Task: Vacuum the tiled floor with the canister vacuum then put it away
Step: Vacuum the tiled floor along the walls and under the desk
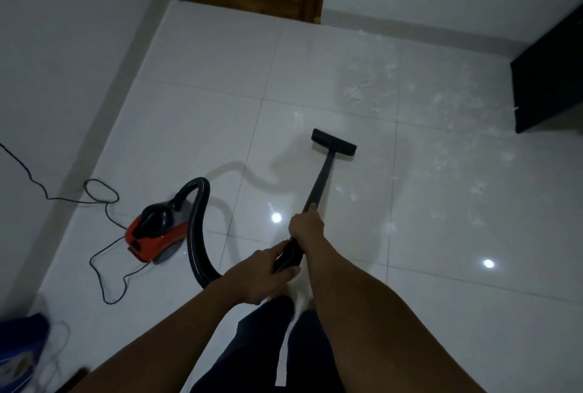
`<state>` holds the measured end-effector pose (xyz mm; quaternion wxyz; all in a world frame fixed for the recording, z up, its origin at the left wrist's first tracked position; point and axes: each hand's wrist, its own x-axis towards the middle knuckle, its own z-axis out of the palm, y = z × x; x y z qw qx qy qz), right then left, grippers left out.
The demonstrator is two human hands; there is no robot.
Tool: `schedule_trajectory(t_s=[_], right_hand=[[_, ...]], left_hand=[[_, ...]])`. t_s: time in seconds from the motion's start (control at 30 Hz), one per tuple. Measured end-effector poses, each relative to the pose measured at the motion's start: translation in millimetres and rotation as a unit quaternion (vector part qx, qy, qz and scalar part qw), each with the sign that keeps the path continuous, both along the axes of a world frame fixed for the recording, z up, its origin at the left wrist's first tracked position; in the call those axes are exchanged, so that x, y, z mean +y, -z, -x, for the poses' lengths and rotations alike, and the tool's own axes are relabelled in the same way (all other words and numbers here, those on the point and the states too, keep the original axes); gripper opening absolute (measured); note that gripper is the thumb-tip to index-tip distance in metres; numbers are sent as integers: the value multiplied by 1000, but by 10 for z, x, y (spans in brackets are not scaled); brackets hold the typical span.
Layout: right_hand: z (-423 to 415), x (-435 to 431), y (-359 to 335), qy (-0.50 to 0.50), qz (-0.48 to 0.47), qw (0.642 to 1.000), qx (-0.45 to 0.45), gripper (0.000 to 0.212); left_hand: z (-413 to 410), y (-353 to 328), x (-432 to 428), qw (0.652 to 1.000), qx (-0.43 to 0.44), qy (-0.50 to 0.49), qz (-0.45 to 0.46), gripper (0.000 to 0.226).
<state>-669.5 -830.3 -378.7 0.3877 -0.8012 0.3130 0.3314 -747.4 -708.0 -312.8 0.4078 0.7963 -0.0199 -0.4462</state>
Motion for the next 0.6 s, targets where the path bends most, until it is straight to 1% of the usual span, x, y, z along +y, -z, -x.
schedule_trajectory(t_s=[0.03,0.1,0.23,0.3,0.37,0.47,0.53,0.6], right_hand=[[99,-28,32,-11,15,1000,10,70],[453,-72,138,2,26,999,28,74],[1050,-218,124,-21,16,999,27,72],[1385,-282,71,-10,11,1000,27,69],[1701,-326,17,2,11,999,30,69],[2147,-403,23,27,-23,999,6,54],[2414,-398,-33,17,1,999,35,63],[2631,-347,-18,9,23,999,46,71]], left_hand=[[136,9,-24,1000,0,5,0,58],[435,53,-78,1000,1,9,11,57],[1008,54,-230,1000,-6,13,9,56],[1335,-9,-333,1000,-5,16,18,53],[1642,-8,-372,1000,-5,17,25,56],[2054,44,-346,999,17,32,18,66],[2333,-4,-336,999,13,37,18,64],[2556,-65,-327,999,15,28,16,58]])
